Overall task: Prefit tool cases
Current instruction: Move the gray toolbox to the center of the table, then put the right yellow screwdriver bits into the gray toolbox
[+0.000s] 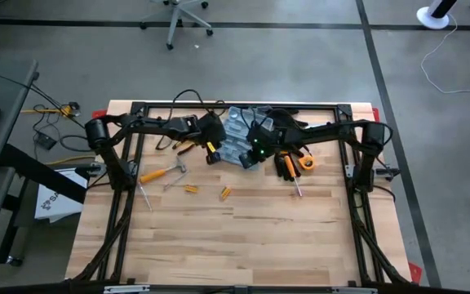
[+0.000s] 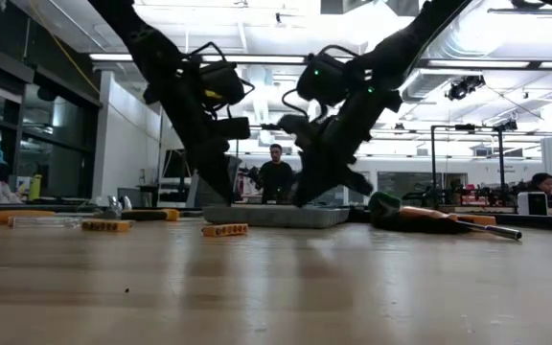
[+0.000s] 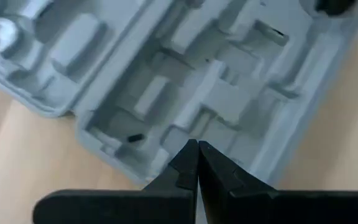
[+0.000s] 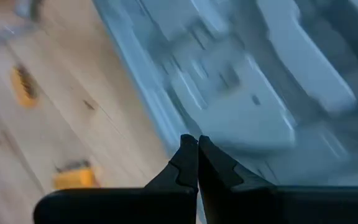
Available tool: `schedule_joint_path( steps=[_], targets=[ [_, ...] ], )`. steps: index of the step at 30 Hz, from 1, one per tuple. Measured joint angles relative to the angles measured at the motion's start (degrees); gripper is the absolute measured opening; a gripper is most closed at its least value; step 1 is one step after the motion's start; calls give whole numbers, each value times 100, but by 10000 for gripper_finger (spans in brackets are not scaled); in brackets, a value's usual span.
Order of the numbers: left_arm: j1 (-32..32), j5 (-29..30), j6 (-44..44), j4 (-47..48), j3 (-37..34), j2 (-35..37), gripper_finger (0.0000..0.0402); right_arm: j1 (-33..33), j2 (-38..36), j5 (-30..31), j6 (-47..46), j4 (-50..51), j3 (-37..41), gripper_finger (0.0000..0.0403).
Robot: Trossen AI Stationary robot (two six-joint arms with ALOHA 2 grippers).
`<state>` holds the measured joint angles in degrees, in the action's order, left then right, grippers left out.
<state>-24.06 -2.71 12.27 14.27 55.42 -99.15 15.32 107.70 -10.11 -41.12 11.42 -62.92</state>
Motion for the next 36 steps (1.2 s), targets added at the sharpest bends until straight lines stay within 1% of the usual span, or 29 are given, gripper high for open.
schedule_joint_path(
  steps=[4, 8, 12, 15, 19, 21, 23, 30, 33, 36],
  targets=[
    [149, -32, -272, 414, -1, -61, 0, -44, 0, 2, 132, 326, 133, 0],
    [375, -211, -706, 588, -130, -86, 0, -120, -13, -4, 174, 339, 236, 0],
    [732, -409, -1283, 766, -292, -48, 0, -251, -13, -6, 171, 275, 252, 0],
    [1065, -568, -1451, 843, -300, -44, 0, -375, -13, -4, 100, 177, 258, 0],
    [1376, -200, -1517, 893, -317, 77, 0, -488, -39, 91, 12, 100, 265, 0],
    [1412, 59, -1521, 938, -317, 190, 0, -496, -115, 179, 4, 108, 269, 0],
    [1410, 180, -1533, 919, -309, 373, 0, -488, -251, 315, 1, 111, 271, 0],
    [1410, 350, -1994, 872, -297, 1161, 0, -486, -836, 713, 23, 131, 271, 0],
    [1591, 362, -2289, 833, -289, 1303, 0, -539, -992, 777, 67, 261, 271, 0],
    [1910, 388, -2572, 828, -291, 1306, 0, -691, -1091, 819, 162, 432, 271, 0]
  ],
)
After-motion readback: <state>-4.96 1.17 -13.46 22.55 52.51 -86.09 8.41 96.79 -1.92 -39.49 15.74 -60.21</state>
